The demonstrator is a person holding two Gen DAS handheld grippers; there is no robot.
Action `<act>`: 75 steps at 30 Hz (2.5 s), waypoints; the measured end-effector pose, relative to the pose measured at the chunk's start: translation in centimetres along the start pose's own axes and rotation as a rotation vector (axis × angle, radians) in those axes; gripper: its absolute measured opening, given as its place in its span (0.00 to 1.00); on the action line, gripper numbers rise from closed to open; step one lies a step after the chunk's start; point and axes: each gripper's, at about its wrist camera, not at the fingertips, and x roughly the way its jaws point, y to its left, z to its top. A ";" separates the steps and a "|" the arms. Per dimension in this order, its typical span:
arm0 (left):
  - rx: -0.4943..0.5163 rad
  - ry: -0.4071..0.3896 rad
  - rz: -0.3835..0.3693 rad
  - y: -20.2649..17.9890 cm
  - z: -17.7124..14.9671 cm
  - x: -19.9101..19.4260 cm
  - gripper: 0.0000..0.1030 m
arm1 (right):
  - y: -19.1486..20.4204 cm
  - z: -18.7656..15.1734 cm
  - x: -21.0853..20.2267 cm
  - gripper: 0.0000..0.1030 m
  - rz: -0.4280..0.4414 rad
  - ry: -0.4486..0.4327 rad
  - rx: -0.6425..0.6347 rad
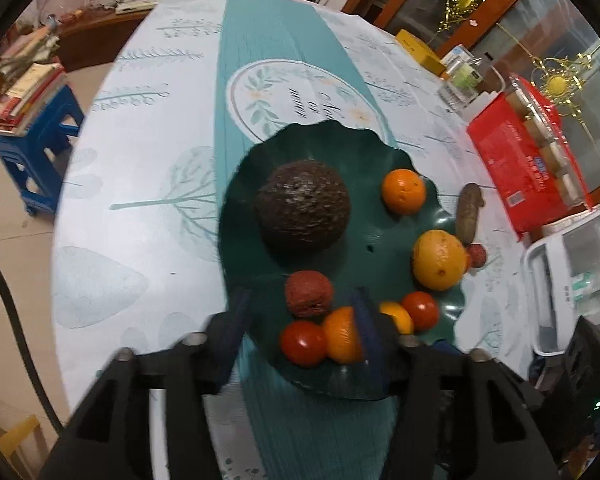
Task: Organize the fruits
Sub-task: 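Carry the tomato and small orange onto the green plate and open both tools, then move both open tools toward the lychee and the brown banana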
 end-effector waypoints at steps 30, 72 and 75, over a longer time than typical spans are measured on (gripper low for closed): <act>0.106 -0.056 0.001 -8.6 -6.3 -5.4 0.62 | -8.1 -0.4 -8.8 0.71 -0.076 -0.021 0.111; -0.015 -0.201 -0.029 -24.9 -2.0 3.1 0.67 | -21.4 22.5 -3.7 0.71 -0.050 0.328 0.221; -0.041 -0.191 -0.047 -25.2 -1.7 4.5 0.63 | -21.9 22.5 -1.8 0.71 -0.008 0.366 0.269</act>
